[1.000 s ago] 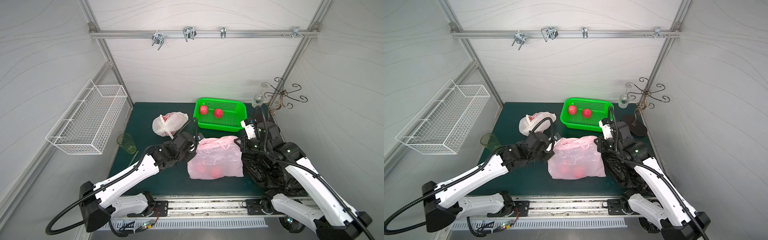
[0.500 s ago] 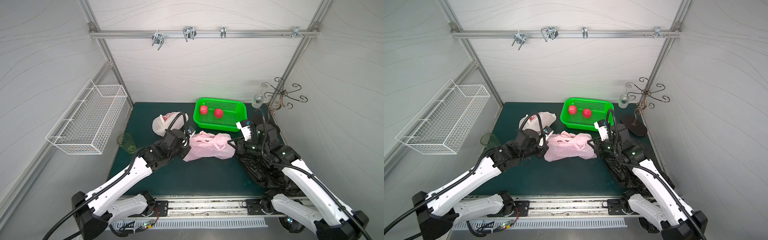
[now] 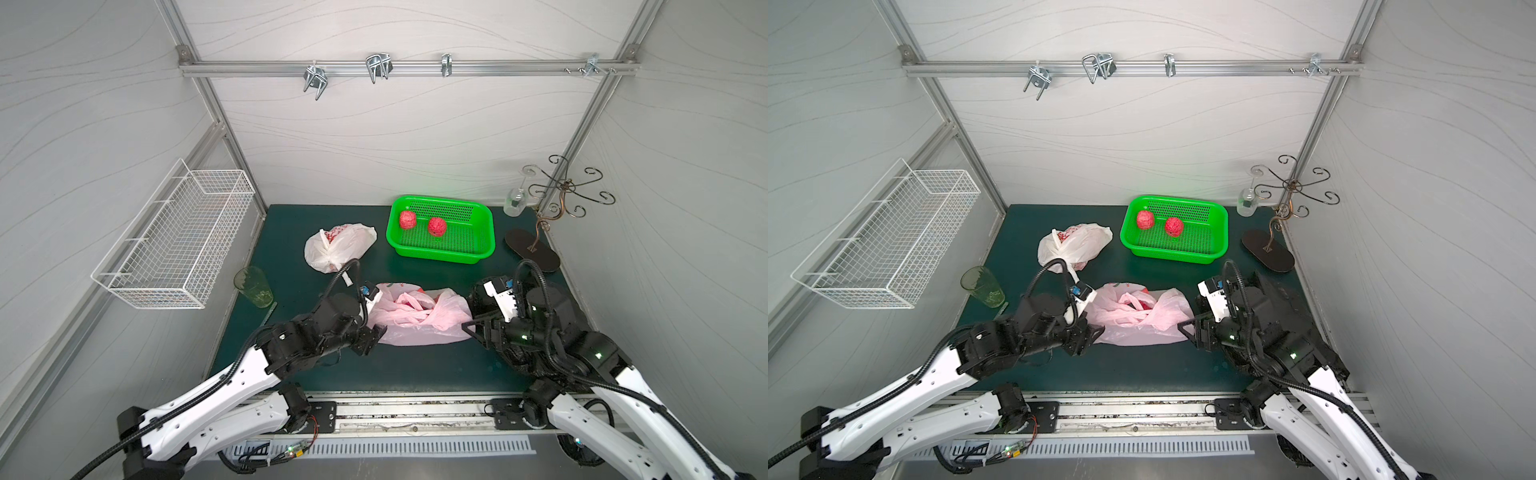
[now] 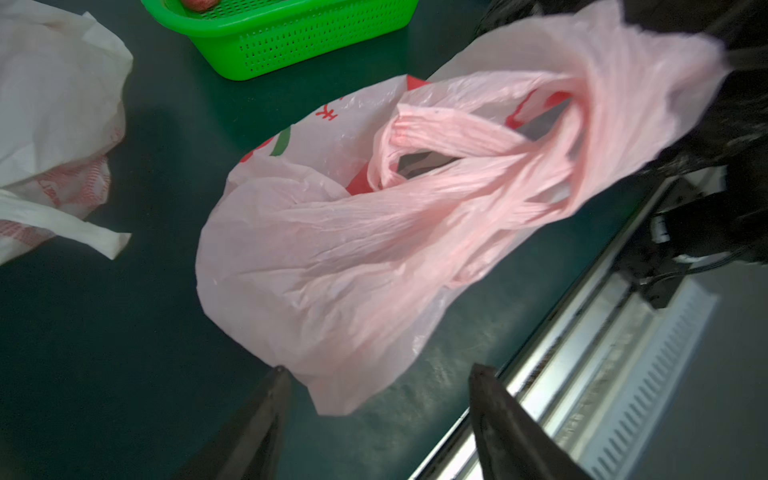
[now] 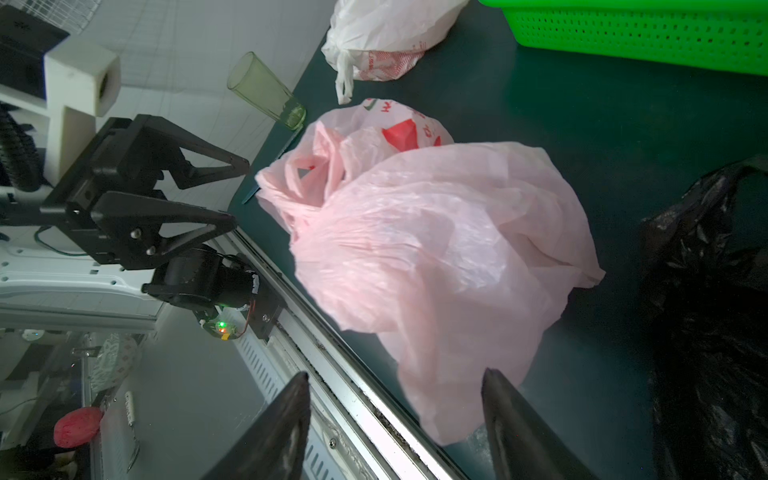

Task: Untie the knot of a plastic bag & take out the apple
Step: Untie the plastic bag at the center of the board.

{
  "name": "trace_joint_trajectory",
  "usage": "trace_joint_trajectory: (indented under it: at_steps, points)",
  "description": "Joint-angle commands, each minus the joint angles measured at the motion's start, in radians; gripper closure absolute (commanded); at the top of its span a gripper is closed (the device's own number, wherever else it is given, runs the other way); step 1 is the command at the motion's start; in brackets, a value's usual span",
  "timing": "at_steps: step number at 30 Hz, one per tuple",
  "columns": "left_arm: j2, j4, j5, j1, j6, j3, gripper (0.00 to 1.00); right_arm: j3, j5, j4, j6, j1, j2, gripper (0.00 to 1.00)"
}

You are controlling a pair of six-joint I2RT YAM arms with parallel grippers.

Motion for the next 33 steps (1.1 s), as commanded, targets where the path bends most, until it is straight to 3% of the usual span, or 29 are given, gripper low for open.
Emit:
trace_joint_trajectory:
  at_steps: [1, 4, 9, 12, 16, 21, 27, 31, 33]
  points:
    - [-0.022, 0.034, 0.121, -0.004, 0.010, 0.097, 0.26, 0.097, 0.104, -0.102, -0.043, 0.090, 0.007, 0.33]
    - [0.070, 0.024, 0.251, -0.005, 0.112, 0.176, 0.27, 0.179, 0.186, -0.139, -0.105, 0.215, 0.089, 0.35]
    - [0.266, -0.054, 0.211, -0.025, 0.344, 0.303, 0.34, 0.274, 0.395, -0.188, -0.223, 0.413, 0.276, 0.46]
    - [0.341, -0.077, 0.201, -0.026, 0.475, 0.339, 0.42, 0.294, 0.437, -0.168, -0.277, 0.450, 0.366, 0.56]
    - [0.387, -0.057, 0.137, -0.026, 0.585, 0.350, 0.42, 0.290, 0.498, -0.115, -0.318, 0.457, 0.428, 0.57]
    - [0.440, -0.019, 0.079, -0.025, 0.632, 0.364, 0.40, 0.300, 0.546, -0.100, -0.348, 0.458, 0.460, 0.56]
    - [0.492, -0.006, 0.031, -0.026, 0.628, 0.365, 0.68, 0.309, 0.588, -0.096, -0.362, 0.459, 0.464, 0.54]
    - [0.493, 0.021, 0.015, -0.026, 0.632, 0.351, 0.98, 0.307, 0.592, -0.084, -0.362, 0.458, 0.443, 0.55]
    - [0.494, 0.019, 0.014, -0.027, 0.637, 0.355, 1.00, 0.308, 0.598, -0.077, -0.364, 0.457, 0.436, 0.54]
